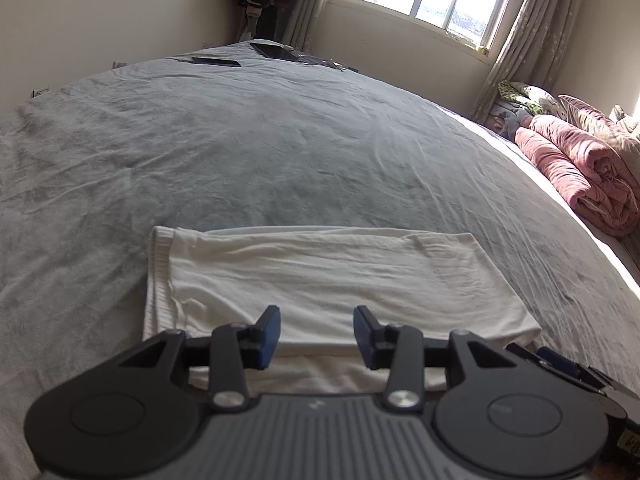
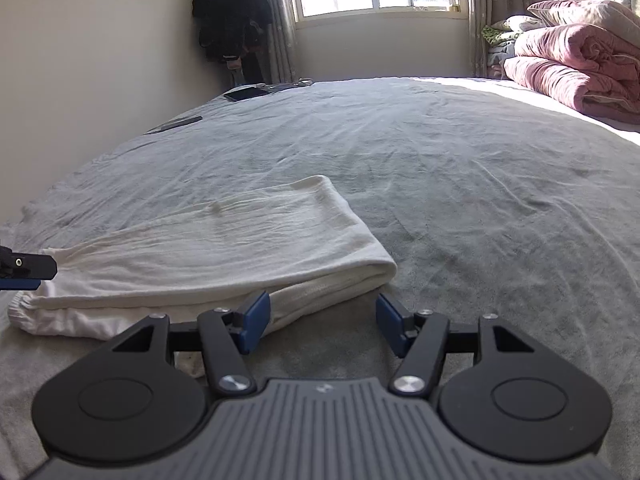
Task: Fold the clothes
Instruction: 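Open the right gripper and lift it off the folded trousers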
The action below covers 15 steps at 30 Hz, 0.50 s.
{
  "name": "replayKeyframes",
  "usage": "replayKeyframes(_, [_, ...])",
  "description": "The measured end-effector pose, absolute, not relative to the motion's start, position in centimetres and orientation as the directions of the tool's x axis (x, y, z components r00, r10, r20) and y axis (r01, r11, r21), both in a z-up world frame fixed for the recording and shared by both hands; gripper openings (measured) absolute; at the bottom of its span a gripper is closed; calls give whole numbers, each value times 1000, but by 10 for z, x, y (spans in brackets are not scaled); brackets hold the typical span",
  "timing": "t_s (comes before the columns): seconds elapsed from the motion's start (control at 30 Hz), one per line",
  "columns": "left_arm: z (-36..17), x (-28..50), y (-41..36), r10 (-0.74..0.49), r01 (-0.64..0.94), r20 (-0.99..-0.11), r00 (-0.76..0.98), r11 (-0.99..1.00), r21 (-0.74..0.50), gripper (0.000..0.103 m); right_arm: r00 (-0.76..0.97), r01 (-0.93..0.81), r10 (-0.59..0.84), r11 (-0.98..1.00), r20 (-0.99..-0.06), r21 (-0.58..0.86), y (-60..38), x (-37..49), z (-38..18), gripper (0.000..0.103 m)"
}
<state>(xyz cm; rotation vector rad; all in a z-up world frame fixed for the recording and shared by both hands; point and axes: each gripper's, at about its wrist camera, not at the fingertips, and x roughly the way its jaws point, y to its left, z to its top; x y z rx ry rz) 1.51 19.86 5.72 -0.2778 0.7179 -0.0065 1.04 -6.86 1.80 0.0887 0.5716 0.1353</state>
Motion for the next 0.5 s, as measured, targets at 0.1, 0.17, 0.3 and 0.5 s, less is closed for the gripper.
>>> replayKeyframes(0.1, [58, 23, 190, -111, -90, -658, 745, 960, -265, 41, 831, -73, 127, 990, -541, 120, -71, 18, 16, 68])
replayKeyframes(0.17, [60, 25, 184, -103, -85, -658, 746, 965, -247, 42, 829, -76, 128, 990, -545, 116, -70, 20, 16, 68])
replayKeyframes(0.3, [59, 29, 177, -82, -86, -671, 737, 973, -213, 42, 810, -116, 109, 993, -576, 25, -61, 24, 13, 73])
replayKeyframes(0.5, [42, 35, 180, -47, -112, -713, 700, 978, -175, 42, 817, -32, 26, 999, -576, -1, -83, 33, 9, 81])
